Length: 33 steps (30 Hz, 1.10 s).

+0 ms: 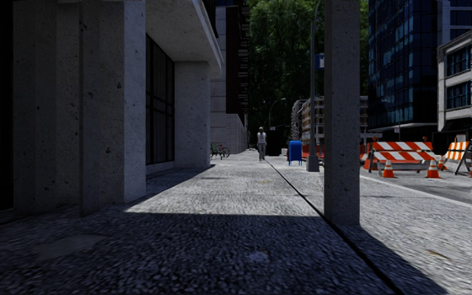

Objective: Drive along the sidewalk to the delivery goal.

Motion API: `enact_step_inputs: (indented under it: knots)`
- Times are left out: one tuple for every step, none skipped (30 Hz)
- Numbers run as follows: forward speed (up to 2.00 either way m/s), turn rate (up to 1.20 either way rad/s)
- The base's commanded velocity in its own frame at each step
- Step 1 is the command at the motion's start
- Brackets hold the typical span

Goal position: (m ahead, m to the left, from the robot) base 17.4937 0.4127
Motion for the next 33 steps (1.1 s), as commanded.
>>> enact_step_inputs:
  knots:
    - [2.0,0.23]
    - [2.0,0.23]
    - [2.0,0.23]
    - [2.0,0.23]
    - [2.0,0.23]
    - [2.0,0.23]
    - [2.0,0.23]
    - [2.0,0.23]
    - [2.0,0.23]
    - [2.0,0.23]
    - [2.0,0.23]
    - [2.0,0.23]
    - [2.0,0.21]
    - [2.0,0.21]
    - [2.0,0.19]
    - [2.0,0.18]
    - [2.0,0.18]
    - [2.0,0.14]
    - [2.0,0.14]
    - [2.0,0.0]
    - [2.0,0.0]
    - [2.0,0.0]
    - [2.0,0.0]
    - [2.0,0.0]
    - [2.0,0.0]
    - [2.0,0.0]
    - [2.0,0.0]
    - [2.0,0.0]
    - [2.0,0.0]
    - [2.0,0.0]
    - [2.0,0.0]
    - [2.0,0.0]
    - [2.0,0.0]
